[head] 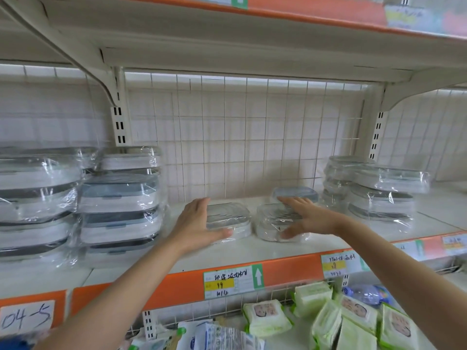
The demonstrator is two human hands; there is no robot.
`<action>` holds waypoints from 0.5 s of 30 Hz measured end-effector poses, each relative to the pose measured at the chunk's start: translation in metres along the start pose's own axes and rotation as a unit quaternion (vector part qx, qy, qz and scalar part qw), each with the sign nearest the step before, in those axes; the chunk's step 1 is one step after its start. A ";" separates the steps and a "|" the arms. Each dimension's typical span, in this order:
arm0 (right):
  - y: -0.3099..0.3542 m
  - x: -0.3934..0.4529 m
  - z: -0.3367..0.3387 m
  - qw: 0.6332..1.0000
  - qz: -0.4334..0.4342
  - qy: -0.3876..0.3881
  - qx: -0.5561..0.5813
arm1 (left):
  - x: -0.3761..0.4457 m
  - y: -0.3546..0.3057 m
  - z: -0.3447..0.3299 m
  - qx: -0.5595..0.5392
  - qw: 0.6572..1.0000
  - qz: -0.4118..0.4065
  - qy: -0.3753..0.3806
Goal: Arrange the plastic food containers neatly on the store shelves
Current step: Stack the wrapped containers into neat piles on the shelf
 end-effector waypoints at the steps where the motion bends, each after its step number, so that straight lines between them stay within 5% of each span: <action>1: -0.002 0.001 -0.003 1.000 -0.004 0.007 -0.007 | 0.001 0.004 -0.001 -0.009 1.000 0.017 0.001; 8: 0.005 0.015 0.019 0.996 0.020 -0.073 -0.046 | 0.007 0.025 -0.001 -0.116 0.988 0.100 0.017; 12: 0.041 0.026 0.042 0.983 0.064 -0.172 0.013 | 0.009 0.029 0.005 -0.116 0.987 0.110 -0.007; 15: 0.078 0.040 0.034 0.980 0.092 -0.167 0.063 | 0.010 0.031 0.020 -0.198 0.967 0.152 -0.060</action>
Point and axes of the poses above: each hand's wrist, its own x-axis towards the middle knuckle, its own z-axis out of the back of the hand, y = z × x, the point moved 10 cm from there along x, towards the middle knuckle, and after that the axes turned 12 degrees about -y, right-handed, at the moved point
